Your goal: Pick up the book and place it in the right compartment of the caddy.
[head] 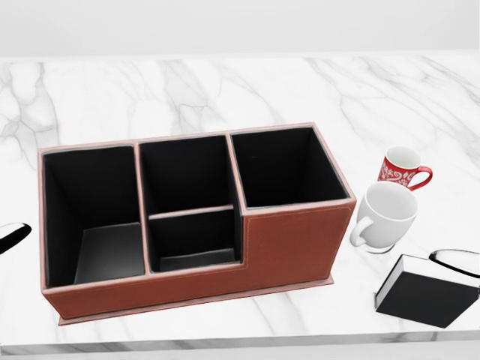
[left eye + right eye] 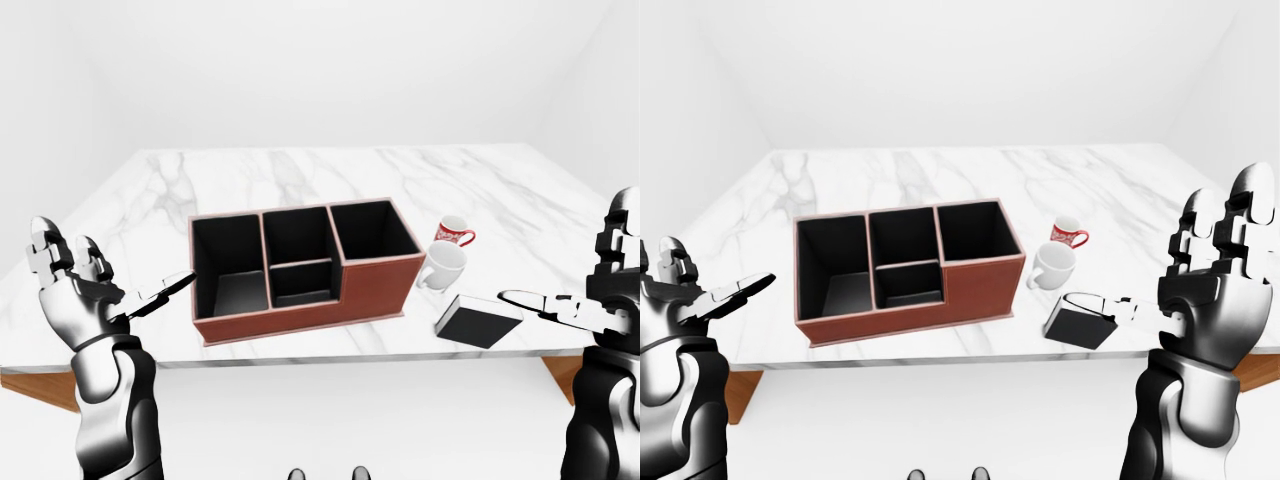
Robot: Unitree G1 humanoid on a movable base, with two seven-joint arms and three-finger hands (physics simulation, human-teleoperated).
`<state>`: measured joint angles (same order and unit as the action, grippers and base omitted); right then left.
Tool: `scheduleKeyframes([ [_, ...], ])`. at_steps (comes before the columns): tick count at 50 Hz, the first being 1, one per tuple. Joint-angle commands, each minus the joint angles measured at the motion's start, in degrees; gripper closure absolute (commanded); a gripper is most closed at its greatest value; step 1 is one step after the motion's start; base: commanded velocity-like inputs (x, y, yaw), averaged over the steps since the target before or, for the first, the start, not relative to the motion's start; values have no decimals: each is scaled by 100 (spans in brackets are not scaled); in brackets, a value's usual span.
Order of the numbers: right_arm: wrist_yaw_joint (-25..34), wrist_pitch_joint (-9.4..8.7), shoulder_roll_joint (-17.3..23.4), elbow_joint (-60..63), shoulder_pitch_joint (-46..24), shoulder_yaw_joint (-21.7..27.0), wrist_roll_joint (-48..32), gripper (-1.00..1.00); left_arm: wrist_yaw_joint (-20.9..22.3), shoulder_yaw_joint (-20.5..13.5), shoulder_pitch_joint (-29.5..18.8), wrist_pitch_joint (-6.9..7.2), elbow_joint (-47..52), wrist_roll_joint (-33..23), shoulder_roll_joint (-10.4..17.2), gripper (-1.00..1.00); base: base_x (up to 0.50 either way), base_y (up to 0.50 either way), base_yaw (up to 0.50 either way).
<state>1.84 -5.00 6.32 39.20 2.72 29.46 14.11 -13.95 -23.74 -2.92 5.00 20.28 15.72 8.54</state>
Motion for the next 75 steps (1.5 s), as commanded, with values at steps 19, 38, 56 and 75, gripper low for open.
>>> scheduleKeyframes([
  [19, 1, 0, 7, 44, 3, 40, -3, -100, -9, -26, -24, 0, 0, 23, 33, -100, 25, 0, 0],
  [38, 1624, 0, 1413, 2017, -662, 350, -1394, -100, -8, -33, -9, 0, 13, -14, 28, -100, 0, 0, 0],
  [56, 3816, 0, 725, 1233, 654, 1417, -5088, -100, 8, -53, -37, 0, -21, -22, 74, -100, 0, 0, 0],
  [75, 3816, 0, 623, -858, 773, 1797, -5722, -100, 19, -103, -2, 0, 5, 23, 53, -100, 0, 0, 0],
])
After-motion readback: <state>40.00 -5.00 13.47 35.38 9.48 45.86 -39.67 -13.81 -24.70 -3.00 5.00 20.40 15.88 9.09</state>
